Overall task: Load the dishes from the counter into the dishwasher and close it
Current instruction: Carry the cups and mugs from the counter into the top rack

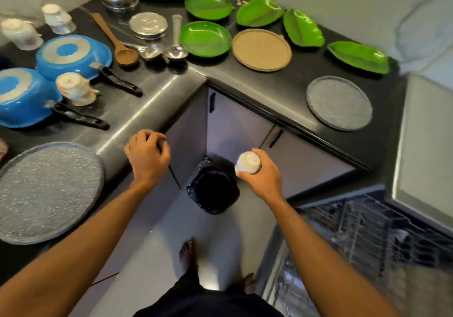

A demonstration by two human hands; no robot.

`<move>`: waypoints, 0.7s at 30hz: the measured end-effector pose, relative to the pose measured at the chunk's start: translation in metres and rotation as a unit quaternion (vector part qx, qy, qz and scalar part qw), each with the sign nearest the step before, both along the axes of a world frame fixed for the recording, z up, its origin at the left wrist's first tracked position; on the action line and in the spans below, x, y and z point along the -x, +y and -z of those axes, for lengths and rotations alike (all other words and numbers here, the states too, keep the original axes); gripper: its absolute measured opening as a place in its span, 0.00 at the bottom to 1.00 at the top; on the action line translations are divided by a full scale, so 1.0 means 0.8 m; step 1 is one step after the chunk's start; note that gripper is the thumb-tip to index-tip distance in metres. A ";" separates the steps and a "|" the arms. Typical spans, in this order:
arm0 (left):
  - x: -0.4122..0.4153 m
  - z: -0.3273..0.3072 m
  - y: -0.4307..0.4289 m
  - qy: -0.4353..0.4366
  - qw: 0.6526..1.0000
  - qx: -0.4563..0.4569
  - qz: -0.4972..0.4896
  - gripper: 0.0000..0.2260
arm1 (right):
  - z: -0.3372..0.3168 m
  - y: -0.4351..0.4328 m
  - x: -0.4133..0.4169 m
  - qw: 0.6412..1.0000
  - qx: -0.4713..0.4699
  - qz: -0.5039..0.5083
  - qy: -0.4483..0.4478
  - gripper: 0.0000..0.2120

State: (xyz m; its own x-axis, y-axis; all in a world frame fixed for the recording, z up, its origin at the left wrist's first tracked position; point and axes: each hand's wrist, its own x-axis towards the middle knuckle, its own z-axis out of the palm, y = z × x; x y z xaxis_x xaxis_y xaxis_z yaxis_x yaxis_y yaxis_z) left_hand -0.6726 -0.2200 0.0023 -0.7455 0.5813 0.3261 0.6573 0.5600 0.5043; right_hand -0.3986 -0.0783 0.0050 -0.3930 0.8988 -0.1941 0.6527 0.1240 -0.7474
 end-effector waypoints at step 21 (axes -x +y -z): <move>-0.584 0.097 0.146 -0.317 0.840 0.256 0.358 0.07 | 0.099 -0.015 -0.497 0.914 0.084 0.391 0.065 0.35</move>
